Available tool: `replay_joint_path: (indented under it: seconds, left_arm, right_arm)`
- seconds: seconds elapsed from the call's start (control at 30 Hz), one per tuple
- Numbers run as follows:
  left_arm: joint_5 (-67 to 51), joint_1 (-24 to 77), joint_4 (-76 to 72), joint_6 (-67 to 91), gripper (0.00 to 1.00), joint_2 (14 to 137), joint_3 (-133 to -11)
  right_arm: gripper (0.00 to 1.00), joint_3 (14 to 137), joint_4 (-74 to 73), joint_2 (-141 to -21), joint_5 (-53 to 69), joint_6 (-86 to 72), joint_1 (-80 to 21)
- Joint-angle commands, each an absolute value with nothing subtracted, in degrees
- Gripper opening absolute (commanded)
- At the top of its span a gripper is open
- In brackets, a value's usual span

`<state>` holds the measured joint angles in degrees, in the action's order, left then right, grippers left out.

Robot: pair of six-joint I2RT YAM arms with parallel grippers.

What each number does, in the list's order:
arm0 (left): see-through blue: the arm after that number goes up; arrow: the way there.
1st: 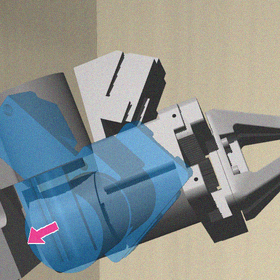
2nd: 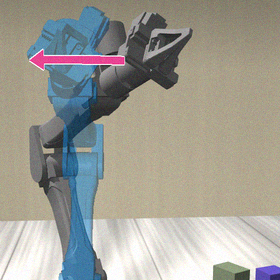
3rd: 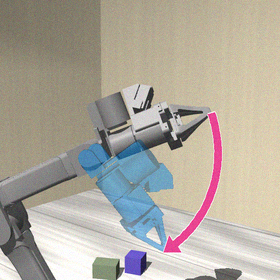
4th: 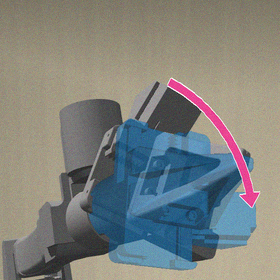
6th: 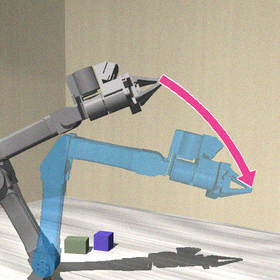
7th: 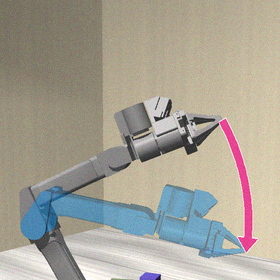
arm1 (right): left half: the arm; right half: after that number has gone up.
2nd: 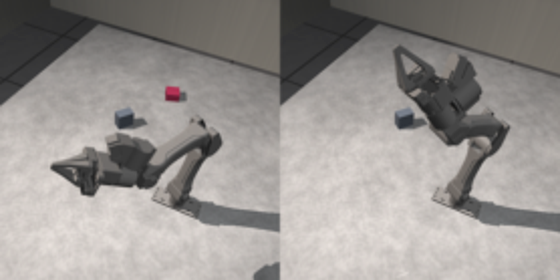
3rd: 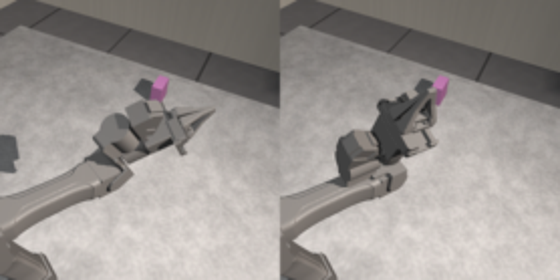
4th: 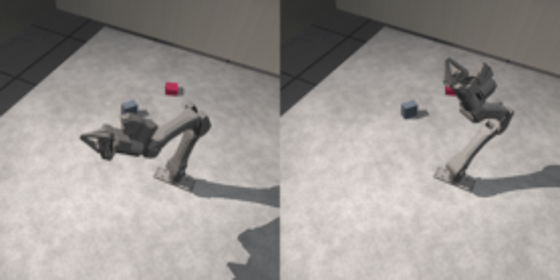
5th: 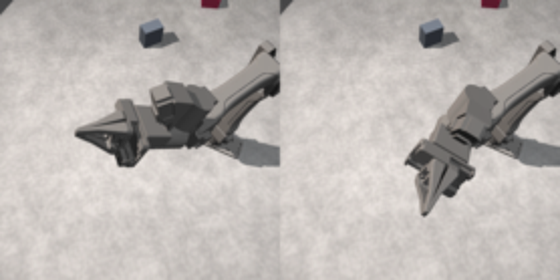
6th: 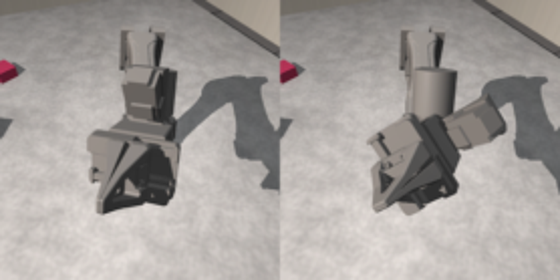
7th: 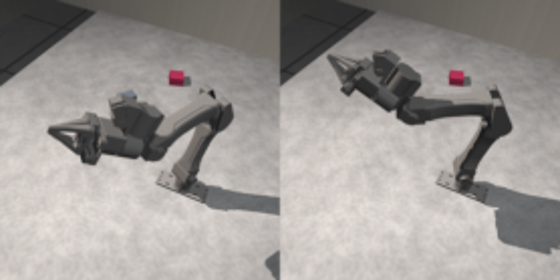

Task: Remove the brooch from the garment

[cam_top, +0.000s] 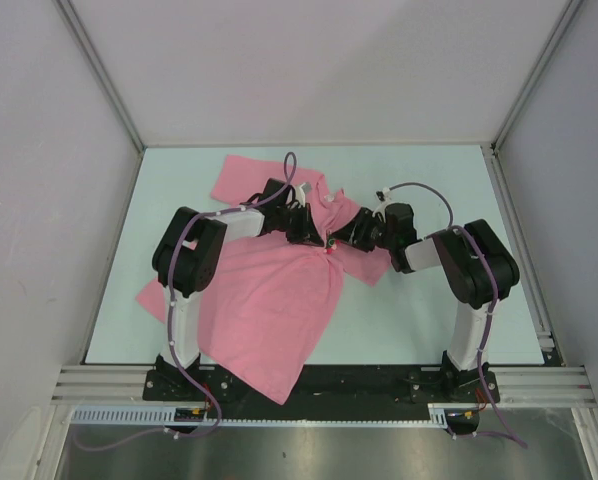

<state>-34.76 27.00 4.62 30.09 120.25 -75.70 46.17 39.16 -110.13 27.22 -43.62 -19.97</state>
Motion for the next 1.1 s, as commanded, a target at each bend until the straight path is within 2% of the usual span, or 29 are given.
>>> replay_joint_path:
  seconds: [0.0, 0.2, 0.47, 0.63, 0.77, 0.87, 0.93, 1.07]
  left_arm:
    - [-35.2, 27.6, 4.4, 30.4, 0.01, 118.3, -75.3]
    - [-35.5, 27.6, 4.2, 30.4, 0.01, 118.6, -75.4]
    - [-35.7, 27.6, 4.3, 30.3, 0.01, 118.7, -75.4]
    - [-35.6, 27.6, 4.3, 30.3, 0.01, 118.6, -75.3]
    - [-35.8, 27.6, 4.3, 30.3, 0.01, 118.6, -75.1]
    - [-35.9, 27.5, 4.3, 30.4, 0.01, 118.6, -75.1]
    - [-35.9, 27.6, 4.3, 30.3, 0.01, 118.4, -75.2]
    - [-35.9, 27.6, 4.4, 30.3, 0.01, 118.5, -75.3]
  right_arm:
    - [0.47, 45.5, 45.2, -109.6, 29.4, -45.2, -20.0]
    - [0.45, 46.1, 47.5, -111.8, 29.6, -45.4, -20.3]
    - [0.34, 47.7, 46.3, -113.5, 29.4, -45.6, -20.5]
    - [0.43, 49.1, 43.8, -114.1, 28.6, -44.4, -21.1]
    - [0.43, 50.2, 42.5, -114.8, 28.7, -43.9, -21.4]
    - [0.37, 50.5, 42.3, -115.0, 28.8, -43.8, -21.5]
    - [0.30, 50.5, 42.5, -115.0, 29.2, -43.6, -21.4]
    - [0.26, 50.4, 42.7, -115.0, 29.8, -43.5, -21.7]
